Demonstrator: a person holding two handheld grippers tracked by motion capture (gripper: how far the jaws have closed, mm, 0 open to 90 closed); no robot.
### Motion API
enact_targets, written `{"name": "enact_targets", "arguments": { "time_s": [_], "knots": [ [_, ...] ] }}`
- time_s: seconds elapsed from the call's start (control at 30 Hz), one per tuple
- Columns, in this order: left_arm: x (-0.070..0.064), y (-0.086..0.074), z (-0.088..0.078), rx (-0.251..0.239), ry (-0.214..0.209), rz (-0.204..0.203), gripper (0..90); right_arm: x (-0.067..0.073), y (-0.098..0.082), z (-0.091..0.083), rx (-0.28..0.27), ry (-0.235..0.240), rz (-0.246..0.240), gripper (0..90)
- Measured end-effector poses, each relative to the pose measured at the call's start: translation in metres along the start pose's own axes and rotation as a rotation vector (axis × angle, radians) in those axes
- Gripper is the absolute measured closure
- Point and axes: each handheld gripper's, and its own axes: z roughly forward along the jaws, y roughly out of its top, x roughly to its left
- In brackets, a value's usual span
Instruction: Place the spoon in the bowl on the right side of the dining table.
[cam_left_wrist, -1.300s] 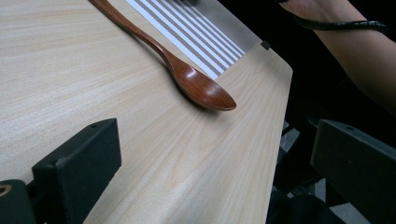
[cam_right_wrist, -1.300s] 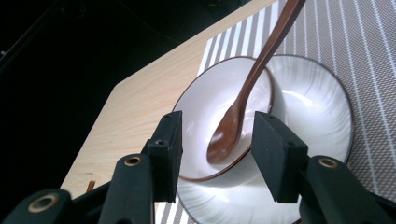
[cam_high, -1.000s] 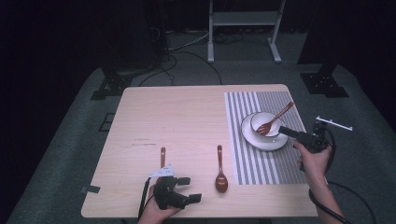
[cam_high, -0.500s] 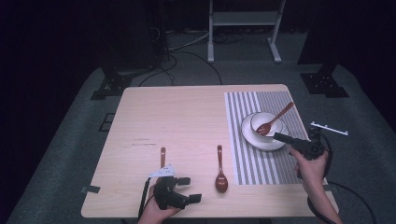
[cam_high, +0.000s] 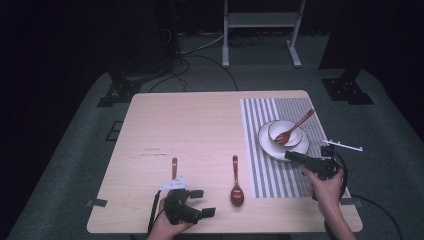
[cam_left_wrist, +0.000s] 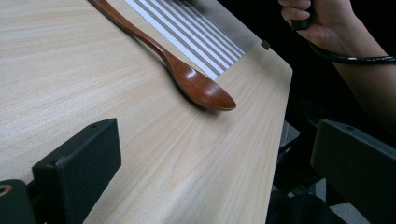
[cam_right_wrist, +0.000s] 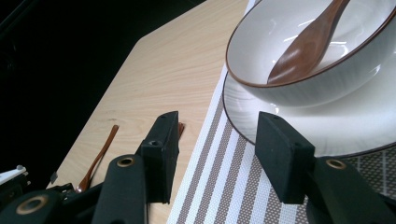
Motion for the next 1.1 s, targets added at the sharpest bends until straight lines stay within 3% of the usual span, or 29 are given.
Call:
{"name": "enact_targets", "arguments": {
  "time_s": [1.1],
  "knots": [
    [-0.001, 0.000, -0.001, -0.002, -0.001, 0.002, 0.4, 0.023, -0.036, 0.021, 0.072, 0.028, -0.083, 40.4]
  ]
}}
